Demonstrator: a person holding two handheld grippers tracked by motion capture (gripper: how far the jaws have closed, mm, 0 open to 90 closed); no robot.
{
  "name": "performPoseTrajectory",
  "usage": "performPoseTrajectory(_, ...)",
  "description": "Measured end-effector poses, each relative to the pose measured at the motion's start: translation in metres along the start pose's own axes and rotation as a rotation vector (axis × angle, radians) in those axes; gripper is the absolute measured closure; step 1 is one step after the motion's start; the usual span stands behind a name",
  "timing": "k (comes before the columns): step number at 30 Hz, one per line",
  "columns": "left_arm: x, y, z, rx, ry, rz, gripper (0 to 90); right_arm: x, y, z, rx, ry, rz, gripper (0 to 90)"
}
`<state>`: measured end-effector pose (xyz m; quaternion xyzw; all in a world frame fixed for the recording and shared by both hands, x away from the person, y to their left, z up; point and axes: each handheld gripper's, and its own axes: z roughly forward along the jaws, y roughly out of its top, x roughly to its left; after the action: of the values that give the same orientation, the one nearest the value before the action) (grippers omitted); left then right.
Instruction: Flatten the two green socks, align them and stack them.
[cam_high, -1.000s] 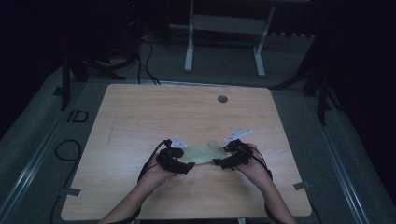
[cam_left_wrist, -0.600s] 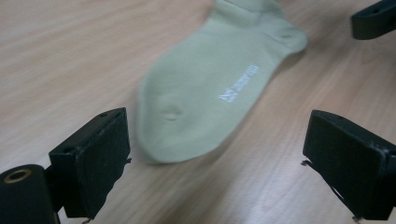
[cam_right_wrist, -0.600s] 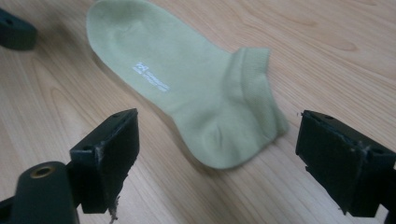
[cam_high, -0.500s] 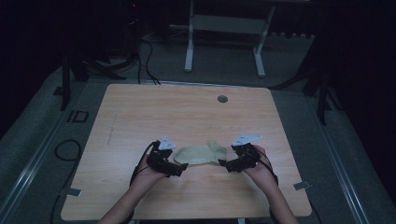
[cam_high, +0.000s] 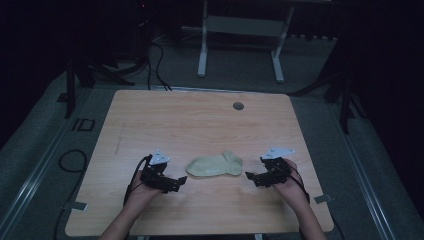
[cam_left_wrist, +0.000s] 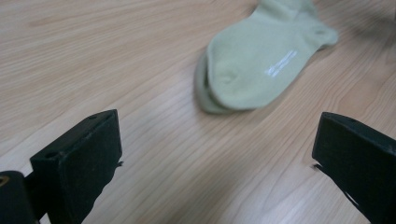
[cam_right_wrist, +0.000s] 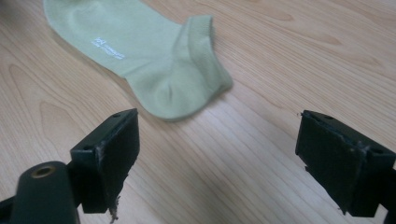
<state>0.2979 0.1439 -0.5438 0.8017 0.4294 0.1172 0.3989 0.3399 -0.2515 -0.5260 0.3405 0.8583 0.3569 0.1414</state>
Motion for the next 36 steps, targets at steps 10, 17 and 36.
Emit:
performPoseTrajectory(10, 0.014, -0.024, -0.021, -0.001, 0.043, -0.022, 1.7, -0.015, -0.017, -0.016, -0.033, -0.027, 0.061, 13.1)
performPoseTrajectory(17, 0.025, -0.042, -0.031, 0.006, 0.070, -0.050, 1.7, -0.021, -0.030, -0.023, -0.023, -0.047, 0.093, 12.2)
performPoseTrajectory(36, 0.045, -0.079, -0.065, 0.003, 0.149, -0.114, 1.7, -0.030, -0.078, -0.056, -0.086, -0.109, 0.170, 12.1)
